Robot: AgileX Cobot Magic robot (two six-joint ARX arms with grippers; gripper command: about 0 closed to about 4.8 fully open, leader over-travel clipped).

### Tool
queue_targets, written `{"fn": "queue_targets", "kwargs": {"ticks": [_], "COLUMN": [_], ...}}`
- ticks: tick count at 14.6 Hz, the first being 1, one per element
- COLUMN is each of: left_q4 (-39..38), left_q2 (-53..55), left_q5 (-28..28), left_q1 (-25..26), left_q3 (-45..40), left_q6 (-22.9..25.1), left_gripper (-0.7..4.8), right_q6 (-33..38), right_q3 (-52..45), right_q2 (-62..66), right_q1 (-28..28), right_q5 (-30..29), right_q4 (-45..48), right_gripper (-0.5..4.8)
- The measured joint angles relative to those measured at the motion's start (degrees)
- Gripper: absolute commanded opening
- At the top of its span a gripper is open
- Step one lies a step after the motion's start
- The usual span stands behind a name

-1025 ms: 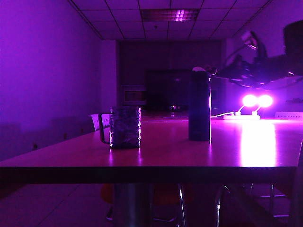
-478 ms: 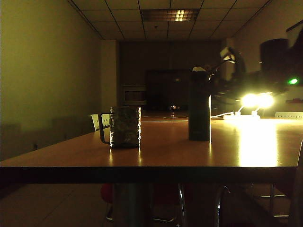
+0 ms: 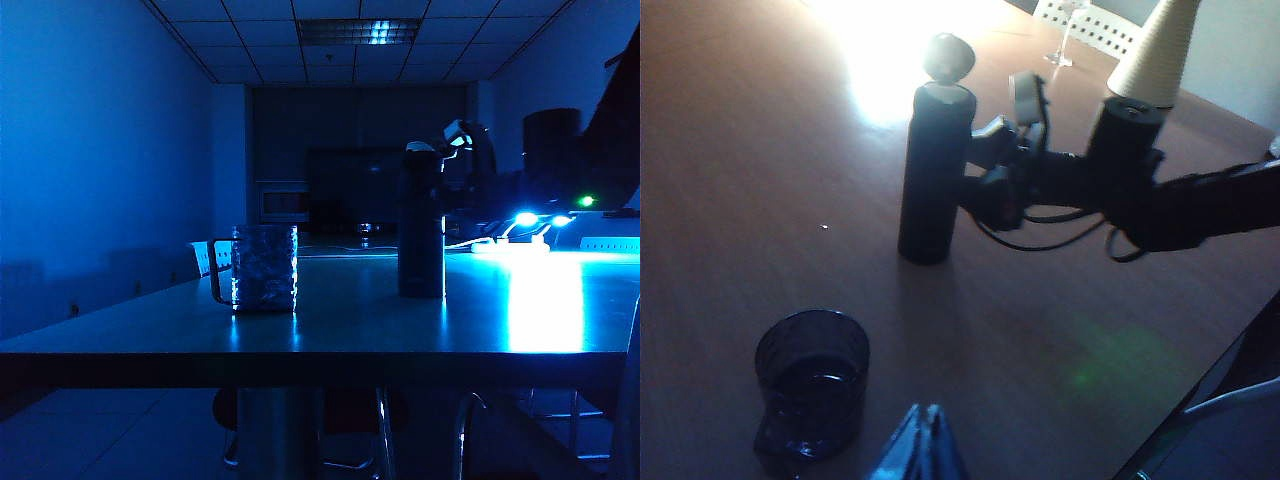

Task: Pick up the black thermos cup, pour some water from it into the cup, and then put the thermos cup back on the table.

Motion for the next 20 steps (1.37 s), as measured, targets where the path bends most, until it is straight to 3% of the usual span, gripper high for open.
{"fn": "queue_targets", "kwargs": {"ticks": [7, 9, 11, 20], "left_q4": [-0.13, -0.17, -0.17, -2.93], "left_q2": [0.02, 0.02, 0.00, -0.02], "left_q5": [0.00, 0.00, 0.00, -0.02], "left_q1": [0.00, 0.00, 0.00, 0.00], "left_q3": [0.00, 0.00, 0.00, 0.02], "left_q6": [0.00, 0.00, 0.00, 1.66], "left_gripper": [-0.05, -0.05, -0.06, -0.05], "right_q6": [-0.17, -0.20, -0.50, 2.82], "right_q3": [2.19, 2.16, 2.16, 1.68], "right_q2": [3.15, 3.63, 3.61, 1.31], "right_q1": [0.81, 1.05, 1.09, 1.16], "right_q5": [0.35, 1.51, 3.26, 1.53], "right_q4": [-1.38, -2.34, -2.40, -6.23], "right_gripper": [4.79, 2.74, 1.62, 1.62]}}
